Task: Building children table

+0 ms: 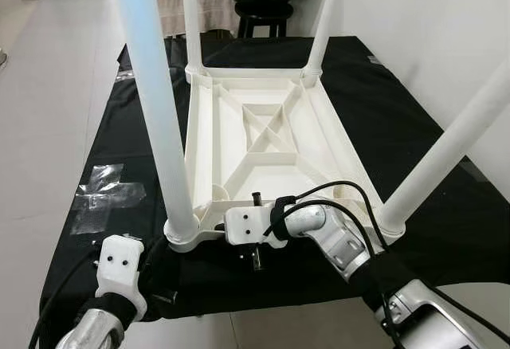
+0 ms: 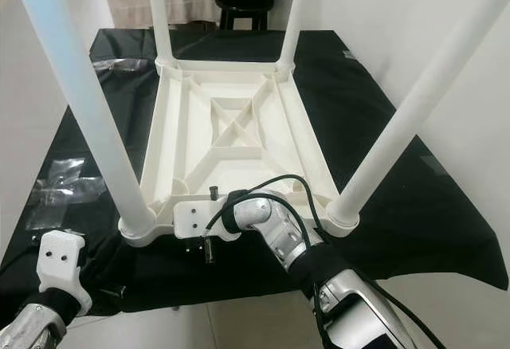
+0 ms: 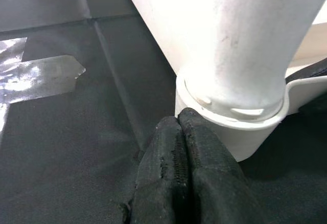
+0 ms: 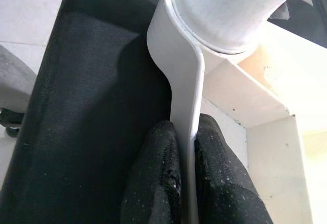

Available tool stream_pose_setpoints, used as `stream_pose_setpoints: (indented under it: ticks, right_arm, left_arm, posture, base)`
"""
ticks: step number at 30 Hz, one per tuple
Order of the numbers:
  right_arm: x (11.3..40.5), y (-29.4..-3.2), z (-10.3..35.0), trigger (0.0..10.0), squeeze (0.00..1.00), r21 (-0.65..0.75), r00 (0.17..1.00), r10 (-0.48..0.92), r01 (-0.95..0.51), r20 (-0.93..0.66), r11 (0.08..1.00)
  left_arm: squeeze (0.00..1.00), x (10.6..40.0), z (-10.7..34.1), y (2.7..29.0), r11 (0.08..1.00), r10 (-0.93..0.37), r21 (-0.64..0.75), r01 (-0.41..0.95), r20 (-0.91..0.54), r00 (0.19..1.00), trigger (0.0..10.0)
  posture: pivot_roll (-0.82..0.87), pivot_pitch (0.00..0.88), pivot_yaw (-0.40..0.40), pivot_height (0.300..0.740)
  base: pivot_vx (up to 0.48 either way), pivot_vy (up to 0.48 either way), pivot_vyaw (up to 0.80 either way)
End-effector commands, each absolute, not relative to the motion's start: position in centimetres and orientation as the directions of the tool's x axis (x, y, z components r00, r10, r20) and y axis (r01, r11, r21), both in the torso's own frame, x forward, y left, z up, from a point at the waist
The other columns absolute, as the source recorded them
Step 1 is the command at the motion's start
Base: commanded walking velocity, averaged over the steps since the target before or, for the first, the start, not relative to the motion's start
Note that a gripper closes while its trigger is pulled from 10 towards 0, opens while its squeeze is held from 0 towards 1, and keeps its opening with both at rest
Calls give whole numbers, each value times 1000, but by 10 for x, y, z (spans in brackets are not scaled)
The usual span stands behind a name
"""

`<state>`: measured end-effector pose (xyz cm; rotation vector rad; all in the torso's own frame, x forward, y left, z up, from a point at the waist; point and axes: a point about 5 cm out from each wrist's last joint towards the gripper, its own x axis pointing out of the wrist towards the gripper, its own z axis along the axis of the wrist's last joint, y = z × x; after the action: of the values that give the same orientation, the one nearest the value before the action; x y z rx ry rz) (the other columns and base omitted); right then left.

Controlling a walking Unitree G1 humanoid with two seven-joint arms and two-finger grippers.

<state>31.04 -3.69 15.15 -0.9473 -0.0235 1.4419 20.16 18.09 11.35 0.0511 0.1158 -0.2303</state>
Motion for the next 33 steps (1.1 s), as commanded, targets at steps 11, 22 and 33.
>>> stream_pose_setpoints:
  ticks: [11, 22, 33]
  right_arm:
    - [249, 36, 200, 3373, 0, -752, -112, 966, -609, -231, -251]
    - [282, 3, 189, 10000, 776, -724, 92, 958, -675, -273, -142]
    - [321, -130, 193, 10000, 0, -477, 168, 709, -839, -685, -262]
  left_arm:
    - [0, 207, 112, 162, 946, -320, 17, 324, -119, 940, 10000]
    - [0, 207, 111, 162, 946, -319, 17, 323, -120, 940, 10000]
    - [0, 208, 110, 159, 944, -325, 11, 329, -117, 938, 10000]
  posture:
    - [42, 127, -47, 740]
    - [34, 127, -43, 740]
    - [24, 123, -56, 740]
  base:
    - [0, 0, 0]
    - [0, 0, 0]
    - [0, 0, 0]
